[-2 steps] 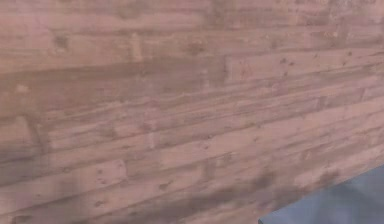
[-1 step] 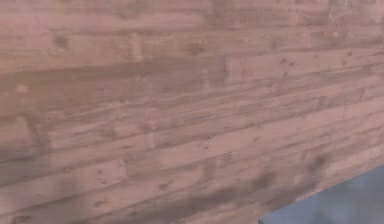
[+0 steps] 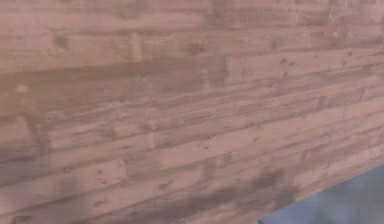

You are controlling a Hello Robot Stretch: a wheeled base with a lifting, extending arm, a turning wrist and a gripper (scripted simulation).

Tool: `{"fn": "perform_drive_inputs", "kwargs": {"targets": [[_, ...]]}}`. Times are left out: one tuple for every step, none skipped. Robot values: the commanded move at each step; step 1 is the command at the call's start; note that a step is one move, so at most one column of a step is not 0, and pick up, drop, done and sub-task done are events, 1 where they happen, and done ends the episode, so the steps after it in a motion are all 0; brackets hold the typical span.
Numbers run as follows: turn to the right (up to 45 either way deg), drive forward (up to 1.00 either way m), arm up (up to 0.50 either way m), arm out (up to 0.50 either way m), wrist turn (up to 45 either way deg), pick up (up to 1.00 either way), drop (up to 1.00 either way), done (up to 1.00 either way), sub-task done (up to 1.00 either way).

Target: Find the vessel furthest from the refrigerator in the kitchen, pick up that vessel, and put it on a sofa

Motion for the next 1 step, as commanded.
{"fn": "perform_drive_inputs", "kwargs": {"targets": [[0.0,0.00,0.00,0.00,-3.0,0.00,0.00,0.00,0.00]]}}
